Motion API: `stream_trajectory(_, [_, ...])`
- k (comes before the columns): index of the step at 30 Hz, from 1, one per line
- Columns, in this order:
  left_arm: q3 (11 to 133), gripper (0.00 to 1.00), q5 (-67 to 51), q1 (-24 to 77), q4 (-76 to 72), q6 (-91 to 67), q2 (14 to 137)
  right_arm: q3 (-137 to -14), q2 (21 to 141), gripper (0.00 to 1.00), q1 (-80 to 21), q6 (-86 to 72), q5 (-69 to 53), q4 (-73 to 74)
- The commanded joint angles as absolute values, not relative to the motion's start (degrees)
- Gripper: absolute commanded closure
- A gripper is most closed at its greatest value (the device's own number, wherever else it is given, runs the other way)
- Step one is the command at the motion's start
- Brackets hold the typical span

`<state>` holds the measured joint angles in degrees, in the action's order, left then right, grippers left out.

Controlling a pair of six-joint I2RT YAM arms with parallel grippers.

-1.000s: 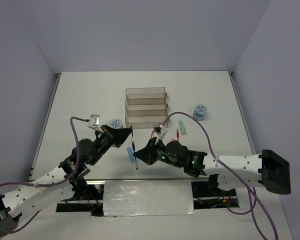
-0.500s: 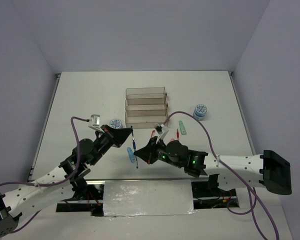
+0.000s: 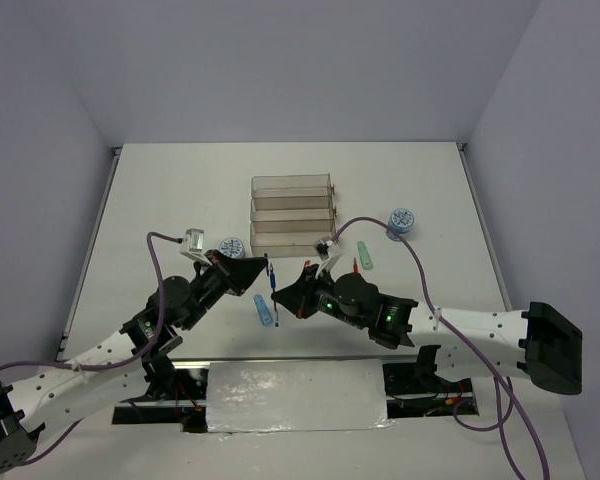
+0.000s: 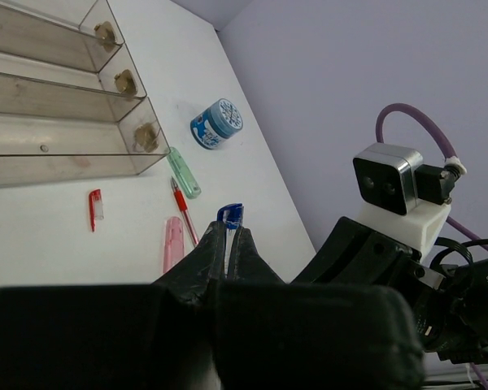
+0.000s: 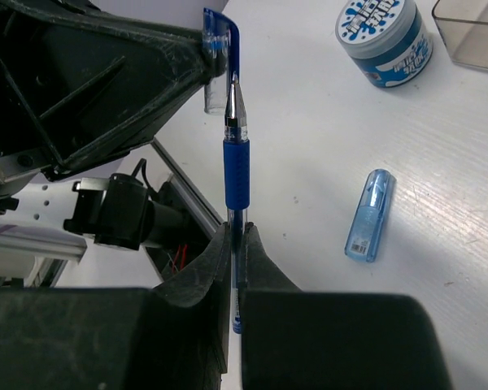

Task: Sort the stationery into containers
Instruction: Close the pen cap on the pen.

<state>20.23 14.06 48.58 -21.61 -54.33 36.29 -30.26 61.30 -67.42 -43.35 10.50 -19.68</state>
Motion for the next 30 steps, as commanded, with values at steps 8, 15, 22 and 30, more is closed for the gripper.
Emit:
stream_trajectory(8, [22.6,1.00,18.6,48.9,-19.3,-52.9,34.4,-31.9,62.0,1.00,-67.0,-43.3,6.0,-21.8])
stream_trajectory(15, [25.2,1.00,21.0,48.9,-17.0,-50.3,34.4,-32.6,63.6,1.00,-67.4,-43.4,3.3,-21.7])
stream_trajectory(22, [25.5,1.00,19.3,48.8,-18.3,-50.4,34.9,-33.7,64.7,1.00,-67.5,-43.2,4.6,-20.9])
stream_trajectory(30, [23.6,1.00,18.6,48.9,-19.0,-51.6,34.4,-35.8,65.7,1.00,-67.4,-41.9,4.8,-19.8])
